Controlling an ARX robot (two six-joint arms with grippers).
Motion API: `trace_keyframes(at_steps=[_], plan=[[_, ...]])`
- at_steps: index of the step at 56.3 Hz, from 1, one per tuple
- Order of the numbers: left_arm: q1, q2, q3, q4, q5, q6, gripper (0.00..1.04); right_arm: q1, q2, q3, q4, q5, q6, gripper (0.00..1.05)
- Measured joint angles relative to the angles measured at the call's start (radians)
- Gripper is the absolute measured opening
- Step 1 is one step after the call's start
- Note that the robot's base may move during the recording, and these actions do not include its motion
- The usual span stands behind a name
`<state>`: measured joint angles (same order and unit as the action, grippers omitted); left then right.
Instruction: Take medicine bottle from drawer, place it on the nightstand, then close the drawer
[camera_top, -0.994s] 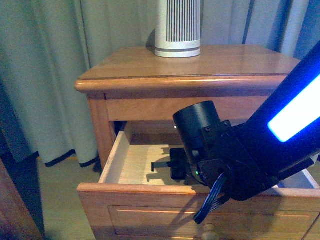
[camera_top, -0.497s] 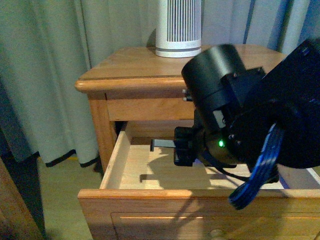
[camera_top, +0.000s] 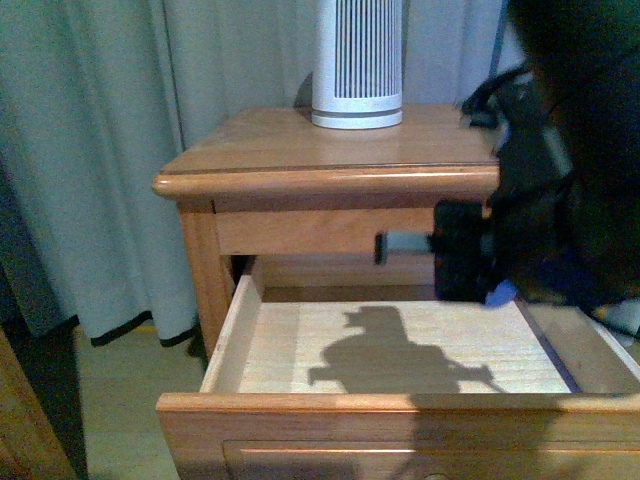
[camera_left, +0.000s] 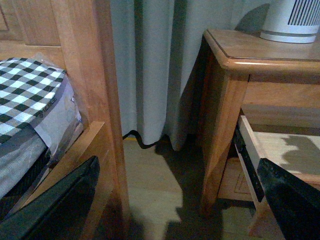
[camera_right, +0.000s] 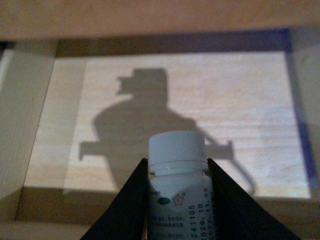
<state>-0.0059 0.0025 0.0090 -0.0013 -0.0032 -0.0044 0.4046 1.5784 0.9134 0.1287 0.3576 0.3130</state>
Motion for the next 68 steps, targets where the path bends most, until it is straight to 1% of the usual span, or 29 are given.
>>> trace_keyframes(at_steps=[6, 8, 12, 16, 20, 32, 37, 42, 46, 49, 51, 55, 59, 64, 68], plan=[[0.0, 0.0, 0.0, 0.0, 0.0, 0.0, 0.98, -0.054, -0.031, 0.062, 0.027, -0.002, -0.069, 0.3], [0.0, 0.0, 0.0, 0.0, 0.0, 0.0, 0.98, -0.089, -0.022, 0.113, 0.046, -0.003, -0.113, 0.3], [0.0, 0.0, 0.0, 0.0, 0.0, 0.0, 0.98, -0.153, 0.037, 0.218, 0.094, 0.01, -0.195, 0.3], [0.0, 0.0, 0.0, 0.0, 0.0, 0.0, 0.98, -0.192, 0.098, 0.293, 0.14, 0.021, -0.254, 0.3], [0.0, 0.0, 0.0, 0.0, 0.0, 0.0, 0.98, -0.232, 0.18, 0.39, 0.143, 0.02, -0.304, 0.3], [0.0, 0.0, 0.0, 0.0, 0.0, 0.0, 0.98, -0.306, 0.405, 0.641, 0.037, -0.011, -0.306, 0.3], [0.0, 0.0, 0.0, 0.0, 0.0, 0.0, 0.98, -0.313, 0.464, 0.697, 0.012, -0.015, -0.28, 0.3], [0.0, 0.0, 0.0, 0.0, 0.0, 0.0, 0.98, -0.312, 0.502, 0.737, -0.036, -0.04, -0.254, 0.3], [0.0, 0.0, 0.0, 0.0, 0.0, 0.0, 0.98, -0.305, 0.518, 0.747, -0.055, -0.048, -0.239, 0.42], [0.0, 0.0, 0.0, 0.0, 0.0, 0.0, 0.98, -0.301, 0.521, 0.747, -0.053, -0.055, -0.233, 0.49], [0.0, 0.0, 0.0, 0.0, 0.0, 0.0, 0.98, -0.298, 0.522, 0.744, -0.042, -0.055, -0.225, 0.58], [0.0, 0.0, 0.0, 0.0, 0.0, 0.0, 0.98, -0.296, 0.517, 0.739, -0.012, -0.053, -0.223, 0.71], [0.0, 0.0, 0.0, 0.0, 0.0, 0.0, 0.98, -0.295, 0.473, 0.694, 0.048, -0.043, -0.229, 0.87], [0.0, 0.0, 0.0, 0.0, 0.0, 0.0, 0.98, -0.292, 0.396, 0.618, 0.144, -0.013, -0.272, 0.99], [0.0, 0.0, 0.0, 0.0, 0.0, 0.0, 0.98, -0.291, 0.306, 0.547, 0.173, 0.018, -0.297, 0.98]])
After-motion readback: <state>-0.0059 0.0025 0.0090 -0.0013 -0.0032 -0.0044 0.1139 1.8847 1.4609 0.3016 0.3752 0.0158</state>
